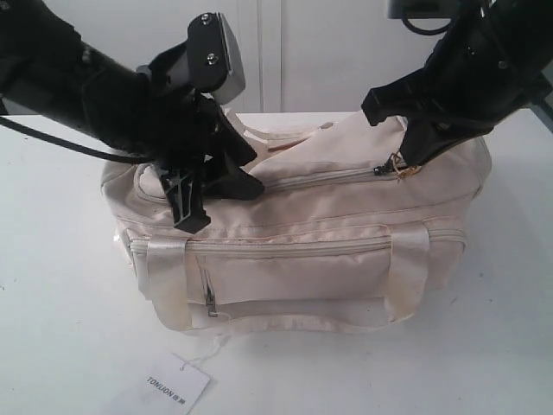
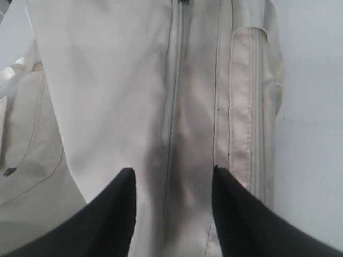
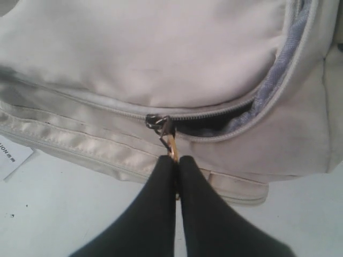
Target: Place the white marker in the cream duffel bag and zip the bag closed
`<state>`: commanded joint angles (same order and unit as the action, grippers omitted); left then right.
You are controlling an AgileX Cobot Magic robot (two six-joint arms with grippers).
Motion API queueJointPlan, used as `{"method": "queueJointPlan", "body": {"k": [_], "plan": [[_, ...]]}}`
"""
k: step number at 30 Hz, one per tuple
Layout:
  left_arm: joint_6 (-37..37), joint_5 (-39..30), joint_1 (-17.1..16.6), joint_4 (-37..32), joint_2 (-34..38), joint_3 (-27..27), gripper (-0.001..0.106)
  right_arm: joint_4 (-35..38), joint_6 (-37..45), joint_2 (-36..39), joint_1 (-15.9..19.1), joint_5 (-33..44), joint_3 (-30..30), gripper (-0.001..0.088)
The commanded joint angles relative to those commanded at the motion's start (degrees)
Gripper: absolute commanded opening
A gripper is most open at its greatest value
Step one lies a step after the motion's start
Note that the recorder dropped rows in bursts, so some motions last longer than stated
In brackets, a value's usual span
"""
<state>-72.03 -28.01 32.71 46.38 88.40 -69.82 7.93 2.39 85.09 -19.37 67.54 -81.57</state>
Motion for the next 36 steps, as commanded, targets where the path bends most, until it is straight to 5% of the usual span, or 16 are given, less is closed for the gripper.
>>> {"method": "queueJointPlan", "body": {"k": [3,11,14,16,23,30,36], "plan": [[-1.96,1.04,0.00,4.41,0.69,0.00,0.050,0.00,0.00,0.00,0.00,0.00,0.00,0.0000],[-23.14,0.92,0.00,19.63,4.18,0.00,0.051,0.00,0.00,0.00,0.00,-0.44,0.00,0.0000],[-29.93,-0.39,0.00,26.07,6.33,0.00,0.068,0.00,0.00,0.00,0.00,-0.55,0.00,0.0000],[-35.34,-0.39,0.12,30.39,7.02,0.00,0.069,0.00,0.00,0.00,0.00,-0.55,0.00,0.0000],[-43.75,0.89,3.70,33.61,10.54,0.00,0.067,0.00,0.00,0.00,0.00,-0.76,0.00,0.0000],[-43.17,10.45,4.74,33.73,12.25,0.00,0.048,0.00,0.00,0.00,0.00,-0.66,0.00,0.0000],[-43.17,6.91,4.74,33.67,12.25,0.00,0.001,-0.53,0.00,0.00,0.00,-0.89,0.00,0.0000]]}}
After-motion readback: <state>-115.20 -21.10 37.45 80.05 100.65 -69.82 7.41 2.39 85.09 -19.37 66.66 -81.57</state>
